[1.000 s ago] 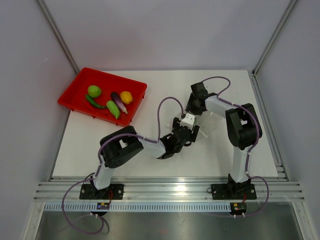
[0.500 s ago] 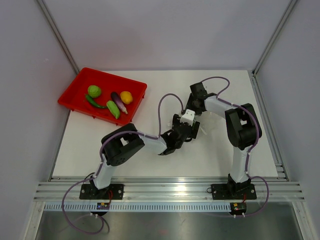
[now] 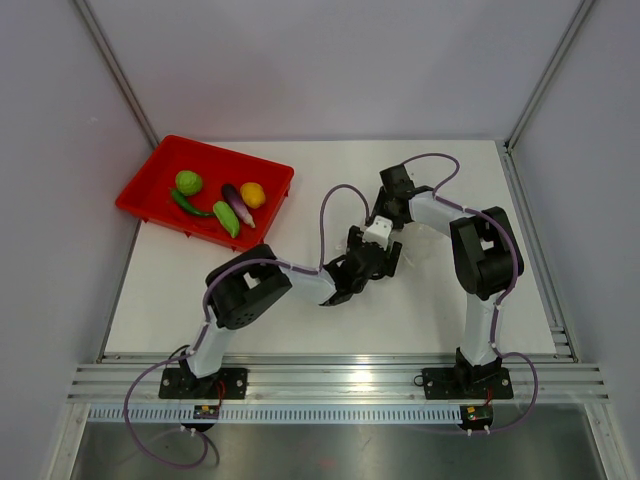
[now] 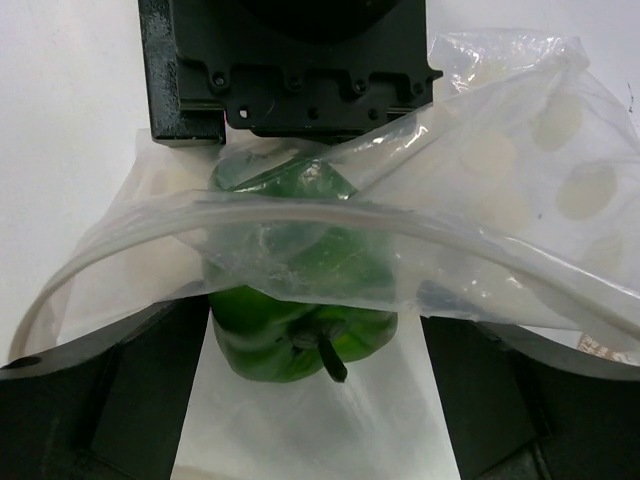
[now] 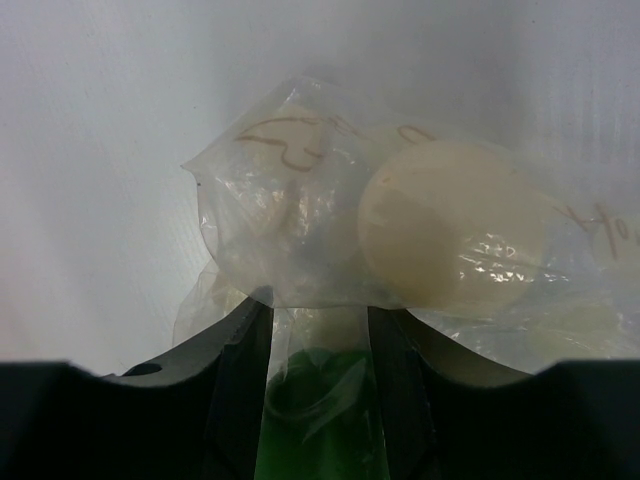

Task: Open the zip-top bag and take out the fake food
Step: Pick up the fake vegetable from the zipper food storage bag.

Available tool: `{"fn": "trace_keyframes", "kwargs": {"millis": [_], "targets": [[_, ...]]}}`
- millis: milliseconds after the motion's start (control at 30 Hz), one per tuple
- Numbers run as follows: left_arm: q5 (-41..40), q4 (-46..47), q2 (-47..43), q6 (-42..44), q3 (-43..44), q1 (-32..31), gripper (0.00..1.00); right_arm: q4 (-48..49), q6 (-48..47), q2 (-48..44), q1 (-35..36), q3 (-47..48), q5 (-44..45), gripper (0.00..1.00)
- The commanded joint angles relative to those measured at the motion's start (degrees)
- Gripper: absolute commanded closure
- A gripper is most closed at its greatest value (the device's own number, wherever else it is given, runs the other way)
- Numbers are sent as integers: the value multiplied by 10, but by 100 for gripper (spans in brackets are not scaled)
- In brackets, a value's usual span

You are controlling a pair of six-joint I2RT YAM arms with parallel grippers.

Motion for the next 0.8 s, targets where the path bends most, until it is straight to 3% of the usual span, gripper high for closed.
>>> {"fn": "trace_keyframes", "kwargs": {"millis": [0, 167, 300, 367, 533, 600, 767], "targets": [[17, 12, 9, -6, 20, 10, 13, -4, 2, 3, 8, 5, -13, 51], [40, 10, 9, -13, 15, 27, 17, -5, 1, 5, 8, 7, -18, 56], [38, 11, 9, -18, 11, 31, 26, -19, 5, 14, 8, 19, 4, 61], [38, 16, 7, -15, 6, 35, 30, -23, 6, 15, 8, 20, 11, 72], [36, 36, -4, -4, -8, 36, 41, -36, 19, 27, -3, 34, 29, 81], [49, 43, -9, 4, -12, 36, 43, -46, 38, 38, -19, 41, 33, 92], [49, 51, -16, 7, -20, 36, 45, -19, 61, 43, -50, 24, 16, 93]]}}
